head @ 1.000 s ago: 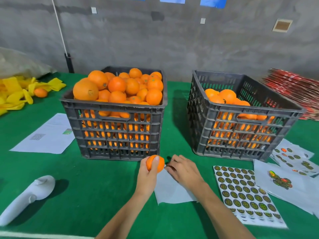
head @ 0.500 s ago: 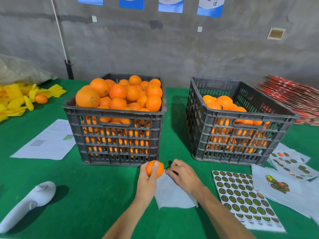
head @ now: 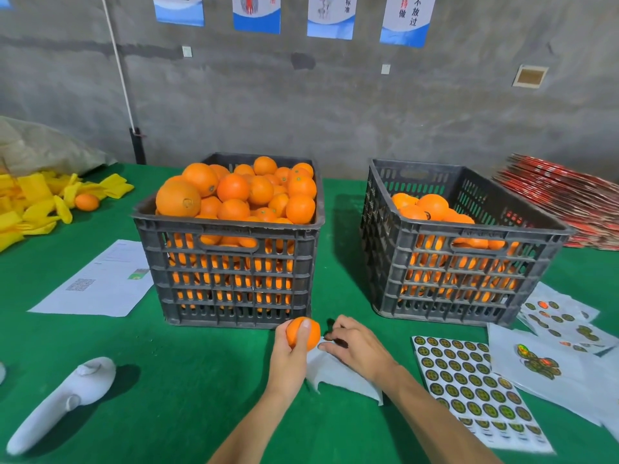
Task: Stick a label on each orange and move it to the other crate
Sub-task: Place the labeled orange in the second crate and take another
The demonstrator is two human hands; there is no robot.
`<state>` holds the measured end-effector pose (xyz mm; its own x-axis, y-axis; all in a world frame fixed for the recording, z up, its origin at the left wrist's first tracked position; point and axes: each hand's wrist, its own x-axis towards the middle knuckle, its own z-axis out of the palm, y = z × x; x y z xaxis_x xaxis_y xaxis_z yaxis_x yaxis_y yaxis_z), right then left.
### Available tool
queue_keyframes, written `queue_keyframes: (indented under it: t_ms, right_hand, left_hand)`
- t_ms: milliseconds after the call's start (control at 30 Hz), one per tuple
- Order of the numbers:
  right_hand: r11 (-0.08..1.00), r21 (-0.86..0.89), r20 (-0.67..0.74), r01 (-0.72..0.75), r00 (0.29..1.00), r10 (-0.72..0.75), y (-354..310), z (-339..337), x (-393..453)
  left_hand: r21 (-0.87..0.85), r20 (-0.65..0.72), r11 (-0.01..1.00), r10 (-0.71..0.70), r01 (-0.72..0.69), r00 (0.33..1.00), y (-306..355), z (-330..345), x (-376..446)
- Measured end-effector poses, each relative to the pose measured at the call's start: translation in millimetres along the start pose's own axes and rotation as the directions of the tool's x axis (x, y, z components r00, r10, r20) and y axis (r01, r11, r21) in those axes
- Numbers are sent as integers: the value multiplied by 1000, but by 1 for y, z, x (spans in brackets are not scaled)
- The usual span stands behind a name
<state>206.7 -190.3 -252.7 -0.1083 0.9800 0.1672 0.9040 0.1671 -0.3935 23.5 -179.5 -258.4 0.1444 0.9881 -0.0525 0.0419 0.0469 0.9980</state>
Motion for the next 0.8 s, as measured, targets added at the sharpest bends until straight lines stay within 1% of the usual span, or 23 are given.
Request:
queue_keyframes:
  t_ms: [67,133,200,367,467,533,567,600,633,700,733,800]
  right_hand:
    - [995,89,-23,-53,998,56,-3,2,-1]
    - [969,215,-49,-121,990,134,-5,3,-2]
    - [941,301,-63,-153,982,180,-6,3,-4]
    - [885,410,-11,-222,969,248,-9,0,-4]
    - [798,518,-34,-308,925,379,-12,0,-3]
    - [699,636,-101,-328,863,496,-17,0,-4]
    - [645,704,-140,-297,832,536,-21,-1,-6]
    - [613,750,-182,-249,813,553,-27,-2,-7]
    - [624,756,-236,-196,808,540,-31,-2,-9]
    - [706,702,-358,-92,811,462,-39,-7,-13]
    - [736,676,-413,-36,808,419,-44,-10,-14]
    - [761,647,-496,47,784,373,-52,-19,-15]
  left_hand:
    - [9,10,1000,4,-4,1000,1,0,-1]
    - [23,16,1000,3,-3,1000,2,0,-1]
    - [27,20,1000,-2,2,1000,2,-1,-1]
    - [36,26,999,-7,6,1000,3,-2,-2]
    - [45,26,999,-8,7,1000,3,-1,-2]
    - [44,25,999,-12,11,1000,3,-1,-2]
    - [41,23,999,-16,15,1000,5,-1,-2]
    - [36,20,999,-22,22,1000,7,-1,-1]
    - [20,16,999,-33,33,999,8,0,0]
    - [-41,17,998,-53,54,998,15,4,2]
    - [-89,25,994,-61,63,998,21,6,2]
    - [-212,58,974,-62,73,996,34,13,3]
